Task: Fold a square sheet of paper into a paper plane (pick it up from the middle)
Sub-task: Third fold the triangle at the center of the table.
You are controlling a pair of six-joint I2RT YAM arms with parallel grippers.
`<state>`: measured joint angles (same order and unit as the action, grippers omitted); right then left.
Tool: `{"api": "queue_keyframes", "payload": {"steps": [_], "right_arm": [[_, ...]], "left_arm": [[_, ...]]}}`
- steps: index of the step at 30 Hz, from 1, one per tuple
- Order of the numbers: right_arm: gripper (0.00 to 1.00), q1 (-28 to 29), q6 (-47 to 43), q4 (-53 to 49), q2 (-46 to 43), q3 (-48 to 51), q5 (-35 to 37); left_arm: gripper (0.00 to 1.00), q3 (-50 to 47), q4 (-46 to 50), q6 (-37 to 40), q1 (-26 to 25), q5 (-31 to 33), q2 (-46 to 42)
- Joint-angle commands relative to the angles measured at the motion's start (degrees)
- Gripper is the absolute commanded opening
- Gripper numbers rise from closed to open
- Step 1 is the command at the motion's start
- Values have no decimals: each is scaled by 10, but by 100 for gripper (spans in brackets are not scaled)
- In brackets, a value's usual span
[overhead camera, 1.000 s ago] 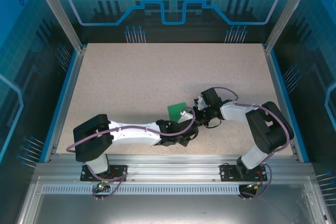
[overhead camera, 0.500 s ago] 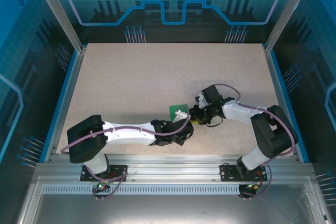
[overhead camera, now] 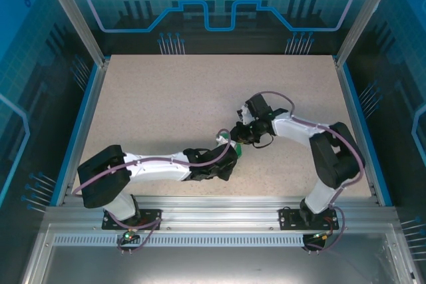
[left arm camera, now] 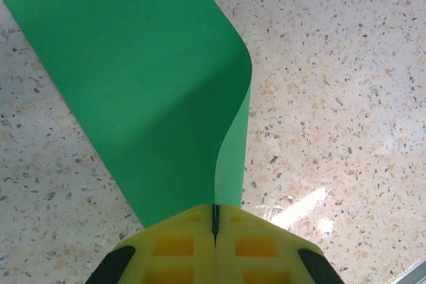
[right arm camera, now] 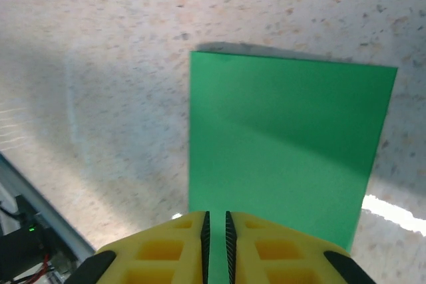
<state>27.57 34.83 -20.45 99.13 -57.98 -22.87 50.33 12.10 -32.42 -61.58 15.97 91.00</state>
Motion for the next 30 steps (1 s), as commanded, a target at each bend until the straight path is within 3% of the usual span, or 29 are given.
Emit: {"api": "queue_keyframes", "payload": {"steps": [1,11,30], "right_arm": [[15,11,-31,-44,48,-29,16],[13,20,-58,-64,109,-54,47],[14,24,-56,-63,109,-52,44]], "left_arm": [[0,-12,-6,19,9,-17,-20],[0,-25,-24,35,45,-74,-19],[0,-33,-38,53,102,-116,8]]}}
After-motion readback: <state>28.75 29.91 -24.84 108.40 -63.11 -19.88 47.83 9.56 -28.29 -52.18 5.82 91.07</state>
